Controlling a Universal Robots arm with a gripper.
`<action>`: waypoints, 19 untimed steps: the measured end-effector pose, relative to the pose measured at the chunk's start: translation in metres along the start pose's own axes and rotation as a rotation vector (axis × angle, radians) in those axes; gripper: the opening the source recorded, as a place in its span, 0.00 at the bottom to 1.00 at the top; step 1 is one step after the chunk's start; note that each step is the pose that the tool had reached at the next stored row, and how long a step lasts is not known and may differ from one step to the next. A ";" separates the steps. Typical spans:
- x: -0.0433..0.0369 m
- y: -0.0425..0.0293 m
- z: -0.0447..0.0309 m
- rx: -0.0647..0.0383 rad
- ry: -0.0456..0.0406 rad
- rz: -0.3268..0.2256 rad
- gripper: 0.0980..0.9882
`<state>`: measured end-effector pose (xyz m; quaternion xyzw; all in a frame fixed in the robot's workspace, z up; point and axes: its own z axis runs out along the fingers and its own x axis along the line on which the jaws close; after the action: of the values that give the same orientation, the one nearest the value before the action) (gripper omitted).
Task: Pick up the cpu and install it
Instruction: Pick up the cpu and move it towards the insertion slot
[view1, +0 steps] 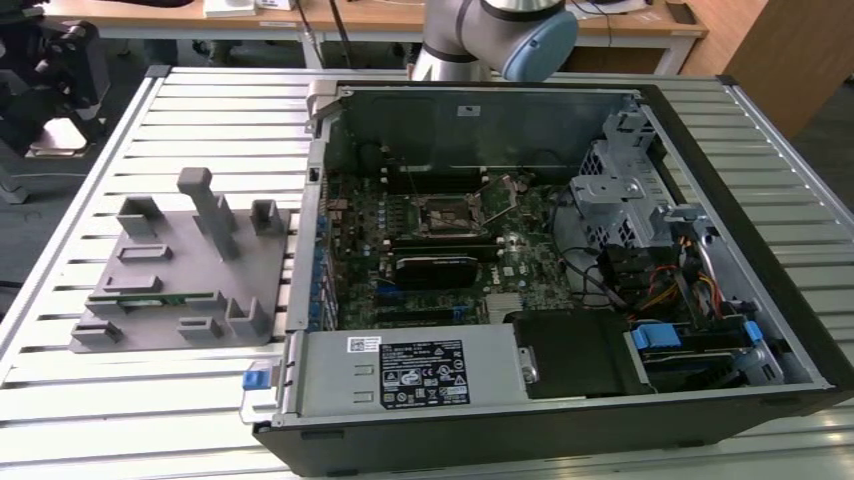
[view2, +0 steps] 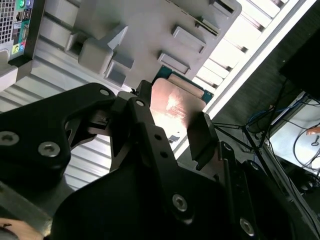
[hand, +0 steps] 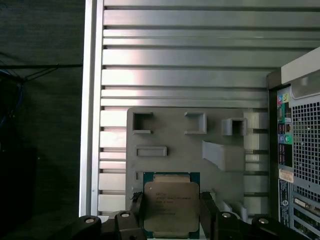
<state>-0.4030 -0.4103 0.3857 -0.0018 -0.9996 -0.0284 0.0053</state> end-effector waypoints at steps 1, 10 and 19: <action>-0.0031 0.0000 0.0000 0.000 -0.0001 0.000 0.49; -0.0294 0.0001 0.0001 -0.001 -0.0001 -0.001 0.49; -0.0681 0.0002 -0.0002 -0.001 0.0001 -0.001 0.49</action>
<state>-0.3349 -0.4103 0.3852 -0.0012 -0.9996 -0.0291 0.0053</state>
